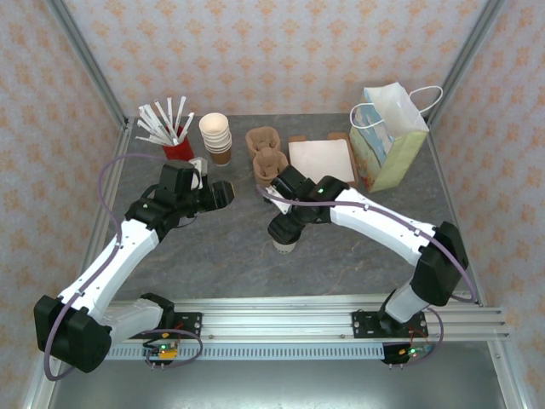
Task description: Pack the takeout coffee
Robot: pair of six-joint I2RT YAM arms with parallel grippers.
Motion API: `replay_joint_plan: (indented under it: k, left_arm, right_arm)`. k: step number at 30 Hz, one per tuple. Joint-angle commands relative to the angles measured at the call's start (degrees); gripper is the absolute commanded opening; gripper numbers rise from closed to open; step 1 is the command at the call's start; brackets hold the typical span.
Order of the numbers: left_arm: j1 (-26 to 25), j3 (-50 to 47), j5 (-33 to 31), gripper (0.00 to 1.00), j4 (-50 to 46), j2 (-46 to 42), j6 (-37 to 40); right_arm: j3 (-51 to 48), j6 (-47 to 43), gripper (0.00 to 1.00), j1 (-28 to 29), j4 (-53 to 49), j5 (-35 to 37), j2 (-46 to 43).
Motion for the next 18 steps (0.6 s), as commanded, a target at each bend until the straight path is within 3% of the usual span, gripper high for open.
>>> replay_joint_plan:
  k: [1, 10, 18]
  left_arm:
    - [-0.3, 1.4, 1.4, 0.73, 0.3, 0.6, 0.5]
    - [-0.3, 0.8, 0.1, 0.73, -0.6, 0.4, 1.7]
    - [-0.3, 2.9, -5.7, 0.73, -3.2, -1.0, 3.2]
  right_arm:
    - [0.0, 3.5, 0.86, -1.5, -1.3, -0.4, -3.7]
    - [-7.0, 17.2, 0.90, -8.6, 9.3, -2.3, -14.5]
    - [-9.2, 21.1, 0.99, -8.2, 20.2, 2.8, -16.4]
